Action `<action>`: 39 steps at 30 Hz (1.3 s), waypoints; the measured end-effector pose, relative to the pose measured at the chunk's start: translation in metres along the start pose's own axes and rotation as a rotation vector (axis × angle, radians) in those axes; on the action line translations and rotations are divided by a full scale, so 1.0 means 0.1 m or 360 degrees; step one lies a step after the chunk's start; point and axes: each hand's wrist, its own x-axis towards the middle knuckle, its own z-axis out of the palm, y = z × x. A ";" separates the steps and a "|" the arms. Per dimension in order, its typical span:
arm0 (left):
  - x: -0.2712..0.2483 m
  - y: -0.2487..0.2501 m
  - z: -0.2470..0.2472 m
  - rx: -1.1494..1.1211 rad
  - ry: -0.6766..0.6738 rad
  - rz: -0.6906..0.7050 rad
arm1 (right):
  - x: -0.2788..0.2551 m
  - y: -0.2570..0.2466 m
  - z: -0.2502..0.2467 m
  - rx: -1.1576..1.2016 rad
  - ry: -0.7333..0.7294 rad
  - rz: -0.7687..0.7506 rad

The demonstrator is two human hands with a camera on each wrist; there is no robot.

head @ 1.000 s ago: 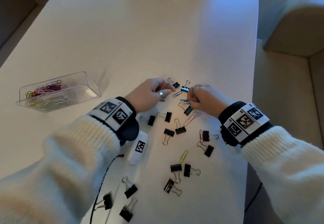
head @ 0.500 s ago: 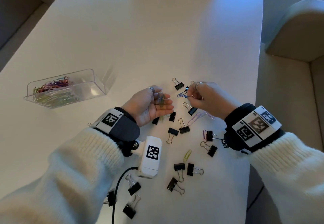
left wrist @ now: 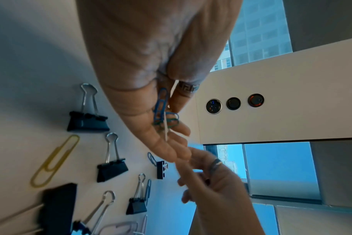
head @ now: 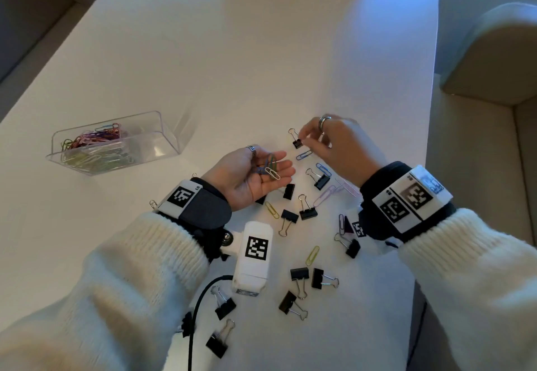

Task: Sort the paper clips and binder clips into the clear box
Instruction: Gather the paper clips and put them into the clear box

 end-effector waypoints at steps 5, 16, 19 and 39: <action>0.01 -0.01 -0.07 -0.0012 0.0020 0.0047 | 0.06 0.15 0.11 -0.0388 -0.0314 0.0139; 0.05 -0.03 -0.16 -0.0087 0.0051 0.0084 | 0.10 0.15 0.12 -0.0612 -0.0473 0.0193; 0.04 -0.02 -0.16 -0.0114 0.0053 0.0098 | 0.08 0.14 0.13 -0.0720 -0.0481 0.0207; -0.08 0.00 -0.23 -0.0097 -0.0050 0.0113 | 0.09 0.08 0.21 -0.1160 -0.0416 0.0096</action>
